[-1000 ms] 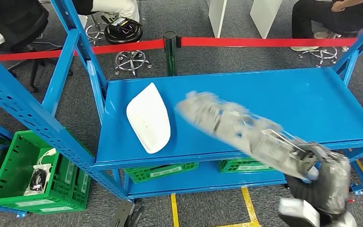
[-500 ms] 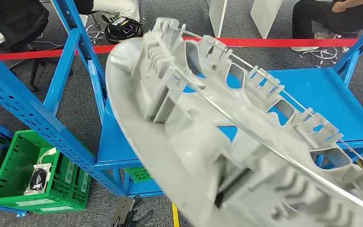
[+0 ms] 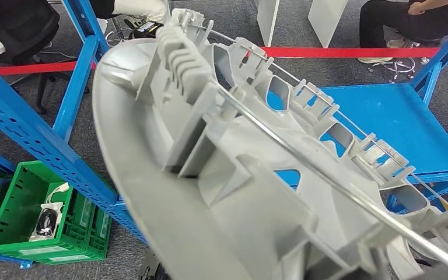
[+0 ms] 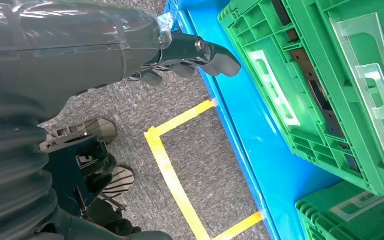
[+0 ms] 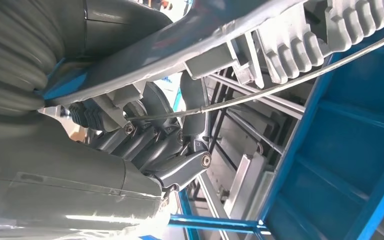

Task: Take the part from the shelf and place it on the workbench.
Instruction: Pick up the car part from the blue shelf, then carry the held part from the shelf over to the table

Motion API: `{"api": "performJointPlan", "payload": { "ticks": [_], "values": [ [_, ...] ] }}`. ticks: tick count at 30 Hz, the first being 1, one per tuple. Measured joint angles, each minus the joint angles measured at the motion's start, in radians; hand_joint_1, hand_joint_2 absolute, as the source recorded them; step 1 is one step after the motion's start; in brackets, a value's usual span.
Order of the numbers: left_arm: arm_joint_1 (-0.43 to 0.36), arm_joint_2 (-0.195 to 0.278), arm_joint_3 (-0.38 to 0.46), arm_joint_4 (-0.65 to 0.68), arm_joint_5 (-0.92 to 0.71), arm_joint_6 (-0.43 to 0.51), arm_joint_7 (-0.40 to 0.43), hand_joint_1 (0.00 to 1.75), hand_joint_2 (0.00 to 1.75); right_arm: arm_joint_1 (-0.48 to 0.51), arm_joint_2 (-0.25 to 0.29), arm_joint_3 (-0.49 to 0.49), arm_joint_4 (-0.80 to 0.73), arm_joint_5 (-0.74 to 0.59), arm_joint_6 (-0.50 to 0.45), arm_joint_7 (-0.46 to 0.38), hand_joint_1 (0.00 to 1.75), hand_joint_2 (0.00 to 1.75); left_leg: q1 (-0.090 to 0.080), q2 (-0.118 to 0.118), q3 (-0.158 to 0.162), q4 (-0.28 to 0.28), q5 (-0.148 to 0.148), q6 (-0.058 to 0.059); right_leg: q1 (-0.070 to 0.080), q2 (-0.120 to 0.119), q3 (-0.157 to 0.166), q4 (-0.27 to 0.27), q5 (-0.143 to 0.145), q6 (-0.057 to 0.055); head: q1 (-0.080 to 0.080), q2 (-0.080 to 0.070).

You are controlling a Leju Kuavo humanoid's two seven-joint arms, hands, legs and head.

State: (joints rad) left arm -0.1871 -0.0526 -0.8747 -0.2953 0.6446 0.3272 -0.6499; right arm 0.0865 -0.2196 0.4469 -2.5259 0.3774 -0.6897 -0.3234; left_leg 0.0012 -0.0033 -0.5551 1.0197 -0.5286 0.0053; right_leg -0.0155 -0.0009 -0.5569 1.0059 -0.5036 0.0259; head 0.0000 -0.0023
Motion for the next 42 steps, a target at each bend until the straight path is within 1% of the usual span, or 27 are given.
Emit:
{"api": "performJointPlan", "payload": {
  "ticks": [5, 12, 14, 17, 19, 20, 21, 22, 24, 25, 26, 27, 28, 29, 30, 31, 32, 33, 34, 35, 36, 37, 38, 39, 40, 41, 42],
  "values": [
    [-0.002, -0.003, 0.000, -0.004, 0.005, -0.009, 0.009, 0.00, 1.75, 0.001, 0.009, 0.009, 0.015, -0.046, 0.000, -0.024, 1.75, 1.75, 0.000, 0.000, 0.000, 0.000, 0.000, 0.000, 0.000, 0.000, 0.000, 0.000, 0.000, 0.000, 0.000, 0.000],
    [-0.011, -0.013, 0.001, -0.016, 0.025, 0.033, 0.006, 0.00, 1.75, 0.003, 0.026, 0.041, 0.098, -0.275, 0.000, -0.109, 1.75, 1.75, -0.002, 0.003, -0.001, 0.001, -0.002, 0.001, -0.001, 0.000, 0.000, -0.001, 0.001, 0.002, 0.000, 0.000],
    [-0.015, -0.011, 0.001, -0.020, 0.016, 0.059, 0.008, 0.00, 1.75, 0.000, 0.028, 0.047, 0.131, -0.328, -0.001, -0.119, 1.75, 1.75, -0.004, 0.003, 0.000, 0.002, -0.002, 0.003, -0.002, 0.000, 0.000, -0.002, 0.002, 0.003, 0.000, 0.000],
    [-0.019, -0.008, 0.001, -0.024, -0.007, 0.129, 0.007, 0.00, 1.75, -0.005, 0.029, 0.047, 0.166, -0.396, -0.002, -0.136, 1.75, 1.75, -0.008, 0.004, 0.000, 0.003, -0.003, 0.007, -0.006, 0.000, 0.000, -0.002, 0.005, 0.007, 0.000, 0.000],
    [-0.022, -0.006, 0.001, -0.026, -0.024, 0.172, 0.007, 0.00, 1.75, -0.012, 0.029, 0.043, 0.180, -0.448, -0.002, -0.144, 1.75, 1.75, -0.009, 0.005, 0.001, 0.000, 0.002, 0.013, -0.008, 0.001, 0.000, -0.003, 0.007, 0.012, 0.000, 0.000],
    [-0.024, -0.005, 0.001, -0.028, -0.031, 0.187, 0.007, 0.00, 1.75, -0.016, 0.029, 0.038, 0.186, -0.478, -0.003, -0.149, 1.75, 1.75, -0.007, 0.006, 0.002, -0.005, 0.007, 0.018, -0.009, 0.002, -0.001, 0.001, 0.002, 0.015, 0.000, 0.000],
    [-0.026, -0.004, 0.001, -0.030, -0.037, 0.198, 0.008, 0.00, 1.75, -0.020, 0.029, 0.033, 0.191, -0.506, -0.003, -0.157, 1.75, 1.75, -0.005, 0.008, 0.004, -0.011, 0.012, 0.022, -0.009, 0.002, -0.008, 0.017, -0.013, 0.017, 0.001, 0.000],
    [-0.028, -0.004, 0.001, -0.032, -0.040, 0.205, 0.008, 0.00, 1.75, -0.024, 0.029, 0.027, 0.197, -0.528, -0.004, -0.164, 1.75, 1.75, -0.002, 0.009, 0.006, -0.016, 0.016, 0.026, -0.010, 0.002, -0.024, 0.056, -0.041, 0.019, 0.002, 0.000],
    [-0.029, -0.004, 0.001, -0.035, -0.043, 0.210, 0.009, 0.00, 1.75, -0.030, 0.030, 0.019, 0.206, -0.548, -0.004, -0.172, 1.75, 1.75, -0.002, 0.012, 0.006, -0.018, 0.019, 0.028, -0.011, 0.002, -0.076, 0.182, -0.109, 0.022, 0.005, 0.000],
    [-0.029, -0.003, 0.001, -0.036, -0.043, 0.211, 0.009, 0.00, 1.75, -0.032, 0.030, 0.017, 0.210, -0.552, -0.004, -0.173, 1.75, 1.75, -0.003, 0.014, 0.006, -0.017, 0.019, 0.028, -0.011, 0.002, -0.101, 0.244, -0.132, 0.024, 0.006, 0.000],
    [-0.029, -0.002, 0.001, -0.037, -0.043, 0.212, 0.010, 0.00, 1.75, -0.032, 0.030, 0.014, 0.215, -0.554, -0.004, -0.173, 1.75, 1.75, -0.003, 0.015, 0.005, -0.017, 0.019, 0.028, -0.011, 0.002, -0.114, 0.277, -0.135, 0.024, 0.006, 0.000],
    [-0.029, -0.002, 0.001, -0.037, -0.043, 0.212, 0.010, 0.00, 1.75, -0.032, 0.030, 0.012, 0.219, -0.556, -0.004, -0.174, 1.75, 1.75, -0.003, 0.015, 0.006, -0.017, 0.018, 0.028, -0.012, 0.002, -0.111, 0.273, -0.117, 0.023, 0.006, 0.000],
    [-0.029, -0.001, 0.001, -0.038, -0.044, 0.212, 0.010, 0.00, 1.75, -0.033, 0.030, 0.008, 0.223, -0.556, -0.004, -0.174, 1.75, 1.75, -0.003, 0.015, 0.007, -0.016, 0.018, 0.027, -0.012, 0.002, -0.090, 0.230, -0.083, 0.022, 0.006, 0.000],
    [-0.029, -0.001, 0.002, -0.039, -0.044, 0.212, 0.010, 0.00, 1.75, -0.034, 0.030, 0.005, 0.227, -0.555, -0.004, -0.174, 1.75, 1.75, -0.003, 0.014, 0.008, -0.015, 0.017, 0.024, -0.012, 0.002, -0.058, 0.161, -0.044, 0.019, 0.007, 0.000],
    [-0.030, -0.001, 0.002, -0.040, -0.045, 0.212, 0.010, 0.00, 1.75, -0.035, 0.030, 0.003, 0.231, -0.555, -0.004, -0.175, 1.75, 1.75, -0.004, 0.012, 0.007, -0.014, 0.017, 0.020, -0.011, 0.002, -0.024, 0.096, -0.018, 0.015, 0.007, 0.000],
    [-0.031, -0.001, 0.002, -0.041, -0.045, 0.212, 0.010, 0.00, 1.75, -0.035, 0.030, 0.001, 0.234, -0.555, -0.004, -0.176, 1.75, 1.75, -0.004, 0.010, 0.006, -0.013, 0.018, 0.014, -0.010, 0.003, 0.000, 0.046, -0.003, 0.010, 0.006, 0.000],
    [-0.031, -0.001, 0.002, -0.043, -0.046, 0.212, 0.010, 0.00, 1.75, -0.036, 0.030, 0.000, 0.237, -0.555, -0.004, -0.177, 1.75, 1.75, -0.005, 0.008, 0.003, -0.012, 0.020, 0.007, -0.008, 0.004, 0.013, 0.018, -0.001, 0.006, 0.005, 0.000],
    [-0.032, -0.001, 0.002, -0.044, -0.046, 0.213, 0.010, 0.00, 1.75, -0.037, 0.030, -0.002, 0.240, -0.556, -0.004, -0.178, 1.75, 1.75, -0.005, 0.007, 0.000, -0.011, 0.023, 0.000, -0.005, 0.005, 0.017, 0.011, -0.004, 0.001, 0.005, 0.000],
    [-0.032, -0.001, 0.002, -0.045, -0.047, 0.213, 0.010, 0.00, 1.75, -0.037, 0.030, -0.003, 0.243, -0.558, -0.004, -0.181, 1.75, 1.75, -0.004, 0.007, -0.002, -0.011, 0.026, -0.007, -0.004, 0.004, 0.014, 0.006, -0.002, -0.005, 0.004, 0.000],
    [-0.031, 0.000, 0.002, -0.045, -0.047, 0.215, 0.010, 0.00, 1.75, -0.037, 0.030, -0.005, 0.247, -0.562, -0.004, -0.186, 1.75, 1.75, -0.002, 0.006, -0.005, -0.009, 0.022, -0.013, -0.005, 0.002, 0.012, 0.001, 0.000, -0.012, 0.004, 0.000],
    [-0.031, 0.001, 0.002, -0.045, -0.047, 0.217, 0.010, 0.00, 1.75, -0.036, 0.030, -0.007, 0.250, -0.569, -0.004, -0.193, 1.75, 1.75, -0.001, 0.006, -0.011, 0.003, 0.006, -0.018, -0.005, 0.000, 0.009, -0.003, 0.005, -0.021, 0.002, 0.000],
    [-0.031, 0.002, 0.002, -0.045, -0.047, 0.220, 0.010, 0.00, 1.75, -0.034, 0.031, -0.010, 0.253, -0.580, -0.004, -0.203, 1.75, 1.75, 0.000, 0.005, -0.023, 0.033, -0.022, -0.023, -0.006, -0.003, 0.005, -0.006, 0.010, -0.029, 0.001, 0.000],
    [-0.030, 0.003, 0.002, -0.045, -0.047, 0.224, 0.010, 0.00, 1.75, -0.031, 0.031, -0.013, 0.257, -0.593, -0.004, -0.213, 1.75, 1.75, 0.002, 0.004, -0.041, 0.082, -0.061, -0.027, -0.005, -0.006, 0.000, -0.007, 0.015, -0.035, -0.001, 0.000],
    [-0.028, 0.004, 0.002, -0.045, -0.047, 0.230, 0.010, 0.00, 1.75, -0.029, 0.031, -0.017, 0.261, -0.605, -0.004, -0.221, 1.75, 1.75, 0.003, 0.004, -0.065, 0.146, -0.101, -0.030, -0.003, -0.007, -0.007, -0.007, 0.019, -0.039, -0.003, 0.000],
    [-0.026, 0.006, 0.002, -0.045, -0.048, 0.236, 0.009, 0.00, 1.75, -0.028, 0.031, -0.020, 0.265, -0.615, -0.004, -0.226, 1.75, 1.75, 0.004, 0.003, -0.086, 0.208, -0.132, -0.031, -0.001, -0.008, -0.014, -0.006, 0.023, -0.041, -0.004, 0.000],
    [-0.022, 0.007, 0.002, -0.045, -0.050, 0.244, 0.009, 0.00, 1.75, -0.028, 0.031, -0.022, 0.269, -0.620, -0.004, -0.228, 1.75, 1.75, 0.005, 0.002, -0.097, 0.247, -0.146, -0.032, 0.000, -0.009, -0.022, -0.003, 0.028, -0.042, -0.004, 0.000],
    [-0.019, 0.008, 0.002, -0.045, -0.054, 0.251, 0.008, 0.00, 1.75, -0.029, 0.030, -0.023, 0.274, -0.620, -0.004, -0.229, 1.75, 1.75, 0.006, 0.002, -0.091, 0.253, -0.139, -0.032, 0.002, -0.009, -0.030, 0.000, 0.031, -0.041, -0.004, 0.000]
  ]
}}
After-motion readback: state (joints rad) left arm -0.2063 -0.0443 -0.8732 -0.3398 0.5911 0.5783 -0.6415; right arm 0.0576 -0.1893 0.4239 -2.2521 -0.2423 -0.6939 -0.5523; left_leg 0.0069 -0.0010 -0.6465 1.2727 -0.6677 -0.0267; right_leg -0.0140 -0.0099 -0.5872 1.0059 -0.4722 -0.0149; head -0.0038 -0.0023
